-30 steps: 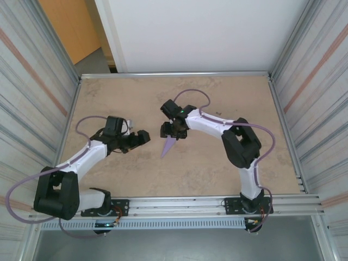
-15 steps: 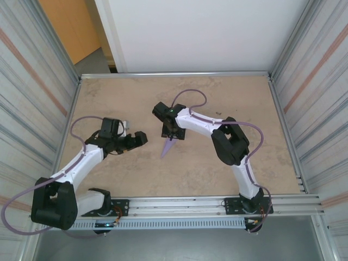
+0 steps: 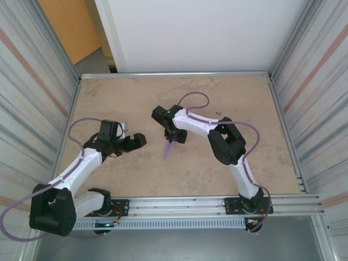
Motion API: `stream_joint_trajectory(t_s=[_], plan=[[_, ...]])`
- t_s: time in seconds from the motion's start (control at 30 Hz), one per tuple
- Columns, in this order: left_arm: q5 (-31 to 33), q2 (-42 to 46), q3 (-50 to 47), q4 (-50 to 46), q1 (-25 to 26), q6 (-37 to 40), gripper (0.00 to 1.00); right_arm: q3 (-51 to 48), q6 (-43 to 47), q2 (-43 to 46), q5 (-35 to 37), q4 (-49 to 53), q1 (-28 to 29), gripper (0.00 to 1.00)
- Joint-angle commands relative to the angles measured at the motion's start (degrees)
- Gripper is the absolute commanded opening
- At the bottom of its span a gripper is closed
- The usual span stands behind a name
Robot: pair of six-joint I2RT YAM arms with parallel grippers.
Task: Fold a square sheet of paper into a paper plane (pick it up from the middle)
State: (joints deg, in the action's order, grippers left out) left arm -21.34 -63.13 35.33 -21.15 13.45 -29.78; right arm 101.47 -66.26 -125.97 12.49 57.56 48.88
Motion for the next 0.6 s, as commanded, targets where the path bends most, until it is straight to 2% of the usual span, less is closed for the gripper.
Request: stream_joint_trajectory(t_s=[0.0,0.1,0.3,0.57], plan=[[-0.04,1.49,-0.68,0.52,-0.27,0.34,0.99,-0.15,-3.8,2.09,3.19,2.75,0.6,0.38],[-0.62,1.35,-0.66,0.92,-0.27,0.22,0.99,-1.09,-4.23,2.35,3.44,1.75,0.53,0.29],[-0.72,1.2,-1.04,1.41,-0.27,-0.37,0.99,-2.21,-4.47,3.32,4.94,0.2,0.52,0.17],[-0.55,1.39,-0.99,2.01,-0.29,-1.75,0.99,-5.32,-1.49,7.03,6.73,-4.13,0.43,0.08]])
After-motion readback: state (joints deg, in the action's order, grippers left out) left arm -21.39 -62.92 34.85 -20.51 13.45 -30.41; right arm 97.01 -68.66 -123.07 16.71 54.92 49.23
